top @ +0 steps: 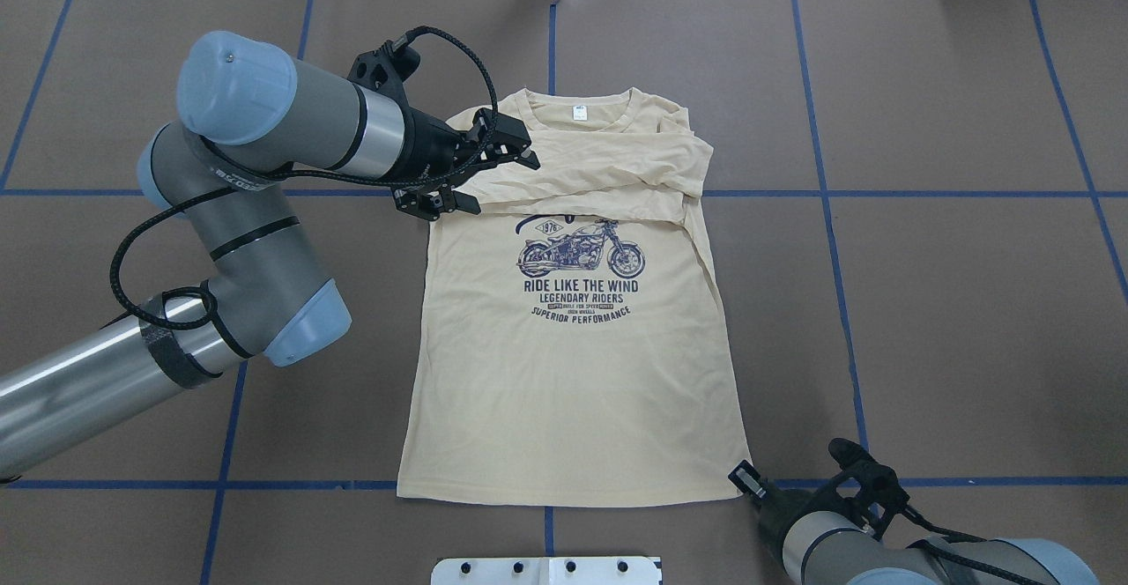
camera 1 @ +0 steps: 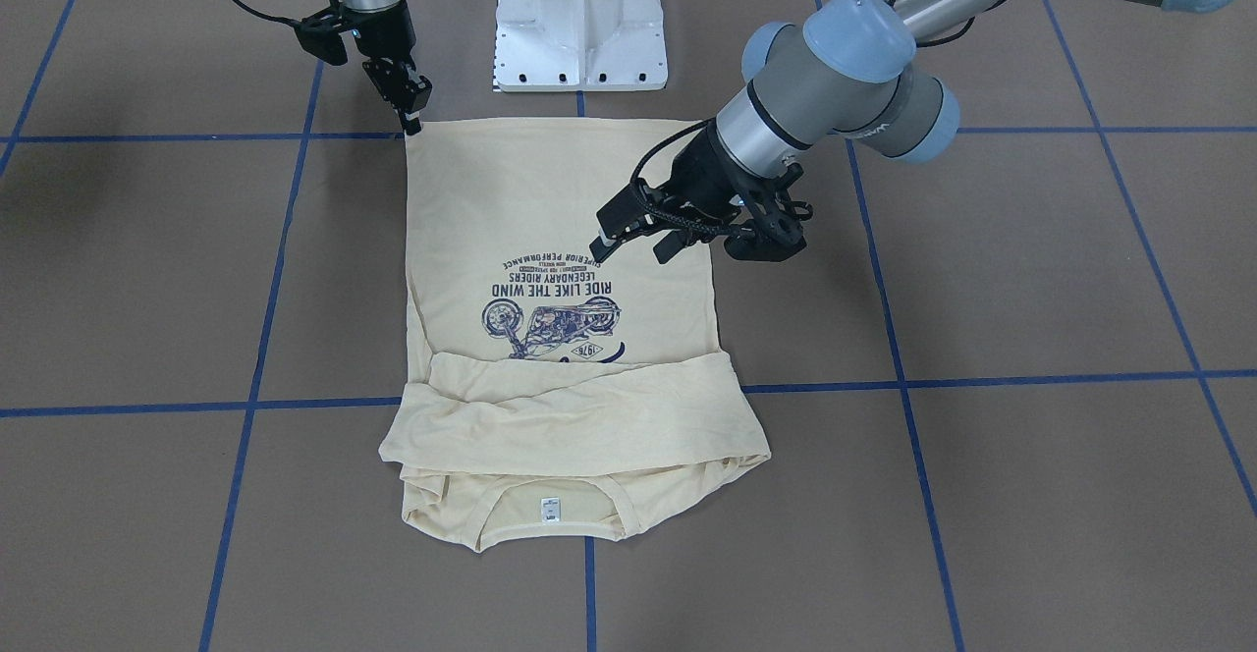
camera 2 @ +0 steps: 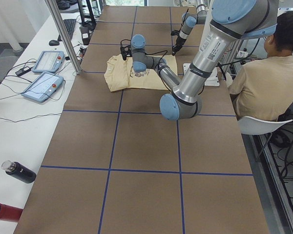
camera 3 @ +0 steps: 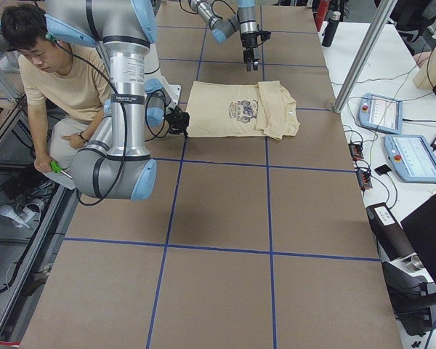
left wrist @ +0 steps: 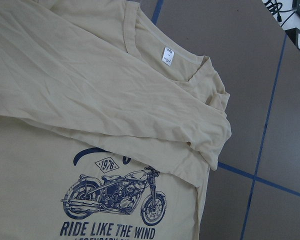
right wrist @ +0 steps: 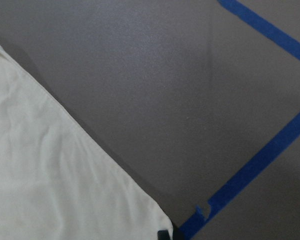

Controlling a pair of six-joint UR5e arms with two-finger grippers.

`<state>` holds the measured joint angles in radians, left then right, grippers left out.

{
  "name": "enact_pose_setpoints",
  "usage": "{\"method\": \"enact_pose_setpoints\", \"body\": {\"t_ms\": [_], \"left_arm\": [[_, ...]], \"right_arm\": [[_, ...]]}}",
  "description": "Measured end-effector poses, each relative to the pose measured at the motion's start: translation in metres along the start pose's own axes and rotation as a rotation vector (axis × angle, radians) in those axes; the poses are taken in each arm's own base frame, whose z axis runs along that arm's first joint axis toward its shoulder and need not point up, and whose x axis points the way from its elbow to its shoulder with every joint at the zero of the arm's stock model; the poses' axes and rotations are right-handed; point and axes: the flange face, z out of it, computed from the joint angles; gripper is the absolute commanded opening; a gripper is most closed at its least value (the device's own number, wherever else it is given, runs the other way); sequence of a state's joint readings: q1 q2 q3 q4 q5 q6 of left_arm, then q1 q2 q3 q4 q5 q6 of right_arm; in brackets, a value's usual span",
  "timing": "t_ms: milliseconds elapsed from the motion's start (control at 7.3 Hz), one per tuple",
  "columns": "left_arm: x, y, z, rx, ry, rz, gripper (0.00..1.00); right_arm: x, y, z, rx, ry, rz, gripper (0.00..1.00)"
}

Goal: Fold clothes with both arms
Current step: 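Lower the left gripper to the hem and grasp both hem corners nearest the robot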

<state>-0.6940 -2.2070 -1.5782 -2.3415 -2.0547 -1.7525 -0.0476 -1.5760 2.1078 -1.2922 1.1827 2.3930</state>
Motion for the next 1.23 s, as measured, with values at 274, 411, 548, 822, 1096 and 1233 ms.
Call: {"method": "enact_pose_setpoints", "body": {"t_ms": [274, 411, 548, 822, 1096, 1233], "left_arm": [[-0.001, 0.029, 0.005, 0.045, -0.016, -0.049, 0.99], [-0.011, 0.066, 0.007, 0.067, -0.076, -0.068, 0.99], [-0.022, 0.112, 0.004, 0.079, -0.15, -0.068, 0.99], [-0.072, 0.186, 0.005, 0.098, -0.285, -0.031, 0.99], [-0.124, 0.219, 0.011, 0.091, -0.407, -0.001, 0.98], [-0.135, 0.226, 0.013, 0.086, -0.448, 0.0, 0.98]], "right_arm": [[-0.004, -0.001, -0.009, -0.012, -0.007, 0.007, 0.0], [-0.005, -0.001, -0.012, -0.017, -0.01, 0.009, 0.0], [-0.006, -0.003, -0.018, -0.023, -0.013, 0.012, 0.0], [-0.005, -0.006, -0.022, -0.024, -0.013, 0.012, 0.0], [-0.003, -0.008, -0.022, -0.023, -0.011, 0.01, 0.0], [-0.003, -0.008, -0.022, -0.023, -0.011, 0.01, 0.0]]}}
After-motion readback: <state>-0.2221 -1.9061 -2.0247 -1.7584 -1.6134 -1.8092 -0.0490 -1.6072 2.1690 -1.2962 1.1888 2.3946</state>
